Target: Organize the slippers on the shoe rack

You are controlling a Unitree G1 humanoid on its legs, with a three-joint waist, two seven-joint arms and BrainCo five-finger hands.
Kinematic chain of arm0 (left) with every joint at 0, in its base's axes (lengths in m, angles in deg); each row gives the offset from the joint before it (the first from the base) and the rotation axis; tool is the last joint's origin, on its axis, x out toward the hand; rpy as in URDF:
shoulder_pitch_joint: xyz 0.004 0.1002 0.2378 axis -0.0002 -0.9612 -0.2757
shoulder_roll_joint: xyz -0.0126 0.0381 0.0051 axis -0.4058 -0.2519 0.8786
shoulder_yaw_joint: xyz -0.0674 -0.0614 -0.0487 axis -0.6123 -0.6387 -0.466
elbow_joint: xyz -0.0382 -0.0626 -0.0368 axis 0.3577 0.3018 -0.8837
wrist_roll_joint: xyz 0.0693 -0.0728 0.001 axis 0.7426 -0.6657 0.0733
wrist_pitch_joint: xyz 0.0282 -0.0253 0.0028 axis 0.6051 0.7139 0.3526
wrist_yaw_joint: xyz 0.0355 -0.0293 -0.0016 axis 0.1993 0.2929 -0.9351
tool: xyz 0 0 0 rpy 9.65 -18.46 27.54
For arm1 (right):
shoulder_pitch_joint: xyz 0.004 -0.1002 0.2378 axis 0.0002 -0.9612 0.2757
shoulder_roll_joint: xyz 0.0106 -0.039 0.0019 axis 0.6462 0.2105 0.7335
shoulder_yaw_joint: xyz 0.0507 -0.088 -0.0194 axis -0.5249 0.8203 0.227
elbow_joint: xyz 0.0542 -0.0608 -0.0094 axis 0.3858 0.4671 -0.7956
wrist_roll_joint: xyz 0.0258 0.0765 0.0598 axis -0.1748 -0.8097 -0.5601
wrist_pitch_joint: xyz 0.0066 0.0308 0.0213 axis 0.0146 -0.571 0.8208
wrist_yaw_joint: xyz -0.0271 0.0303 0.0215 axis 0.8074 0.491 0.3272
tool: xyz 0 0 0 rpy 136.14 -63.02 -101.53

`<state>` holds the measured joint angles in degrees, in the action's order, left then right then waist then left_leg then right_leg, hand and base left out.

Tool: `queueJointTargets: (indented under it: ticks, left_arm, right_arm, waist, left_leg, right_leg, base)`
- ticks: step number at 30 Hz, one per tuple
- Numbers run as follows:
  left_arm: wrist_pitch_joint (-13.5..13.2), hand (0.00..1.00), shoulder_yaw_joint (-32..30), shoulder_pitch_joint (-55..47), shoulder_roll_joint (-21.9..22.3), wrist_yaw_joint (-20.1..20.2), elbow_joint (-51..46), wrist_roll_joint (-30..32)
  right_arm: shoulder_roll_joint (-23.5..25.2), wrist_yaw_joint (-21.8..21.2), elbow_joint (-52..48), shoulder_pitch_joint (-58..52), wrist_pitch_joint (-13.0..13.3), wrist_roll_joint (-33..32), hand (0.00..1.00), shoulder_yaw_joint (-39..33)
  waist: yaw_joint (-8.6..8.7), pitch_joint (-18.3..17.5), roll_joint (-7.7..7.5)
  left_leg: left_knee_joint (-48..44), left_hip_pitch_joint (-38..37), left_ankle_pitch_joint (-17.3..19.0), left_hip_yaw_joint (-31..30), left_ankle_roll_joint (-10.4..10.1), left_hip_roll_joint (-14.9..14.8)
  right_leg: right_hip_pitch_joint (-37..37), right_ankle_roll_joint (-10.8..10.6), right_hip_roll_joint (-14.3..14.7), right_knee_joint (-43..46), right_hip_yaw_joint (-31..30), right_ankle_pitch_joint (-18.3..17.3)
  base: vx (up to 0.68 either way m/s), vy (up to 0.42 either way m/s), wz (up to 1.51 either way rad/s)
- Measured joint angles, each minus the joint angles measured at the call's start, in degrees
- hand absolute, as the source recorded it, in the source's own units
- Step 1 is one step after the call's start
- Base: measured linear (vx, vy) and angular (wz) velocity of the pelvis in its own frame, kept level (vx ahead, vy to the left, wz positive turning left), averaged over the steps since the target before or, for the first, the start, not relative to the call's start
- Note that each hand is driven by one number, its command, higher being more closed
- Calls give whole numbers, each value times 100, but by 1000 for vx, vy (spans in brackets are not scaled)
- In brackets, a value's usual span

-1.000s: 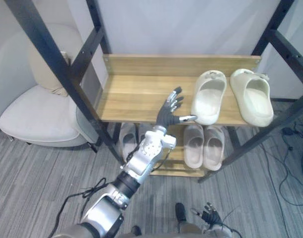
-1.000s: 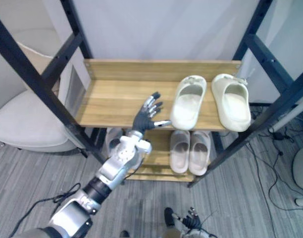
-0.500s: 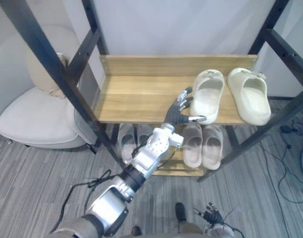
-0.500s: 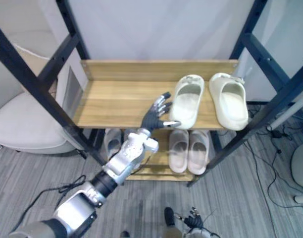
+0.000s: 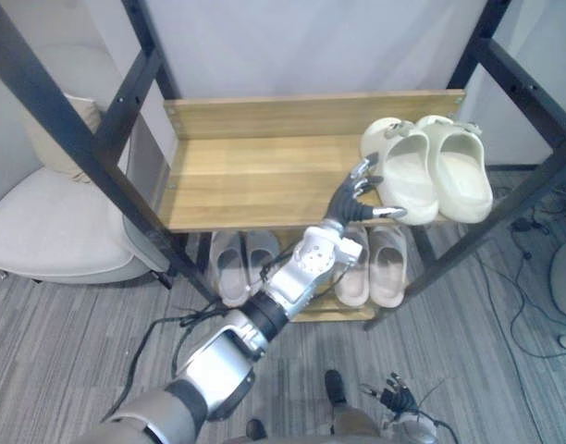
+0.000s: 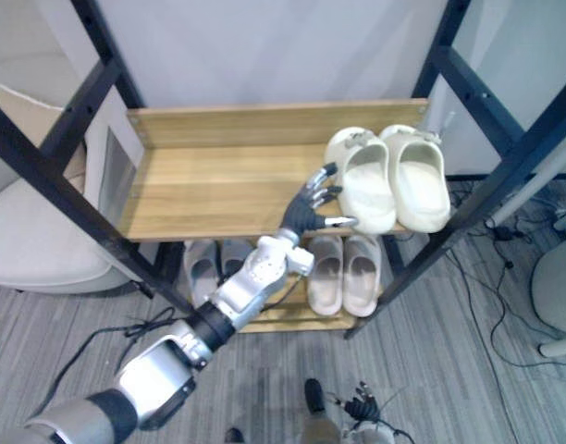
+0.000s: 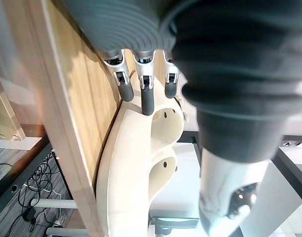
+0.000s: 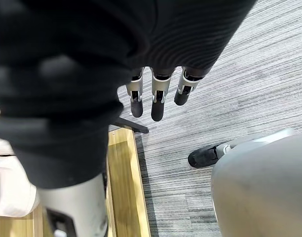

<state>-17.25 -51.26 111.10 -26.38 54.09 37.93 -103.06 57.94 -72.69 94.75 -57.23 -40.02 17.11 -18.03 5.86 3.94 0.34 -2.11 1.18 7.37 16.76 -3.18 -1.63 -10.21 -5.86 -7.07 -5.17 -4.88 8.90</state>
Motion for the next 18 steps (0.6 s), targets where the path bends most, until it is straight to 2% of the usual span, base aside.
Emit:
queueJointTargets:
  ticks: [12,16,18]
  left_arm:
    - [26,0,90,148,29,10,-21,-42]
    - [259,0,25,123,-103,71,-397,-54]
    - [260,0,27,51,-186,153,-669,-58]
  right_arm:
    - [6,14,-28,-6,2,-3,0,-8]
    - [-22,13,-18,22,5,-5,0,-26]
    - [-23,10,-16,21,5,-8,0,-25]
  waist:
    - [-35,17,25]
    - [-61,51,100]
    - [-77,49,112]
  left_leg:
    - [-28,56,14,0,56,93]
    - [-73,74,17,-55,60,70]
    - [-85,79,16,-78,61,69]
  right_leg:
    - [-26,-92,-99,2,-5,-4]
    - [-3,-92,-106,4,23,-5]
    - [3,-92,-109,5,36,-5]
  base:
    - [0,-1,0]
    - [-15,-29,5]
    - [-22,-39,7]
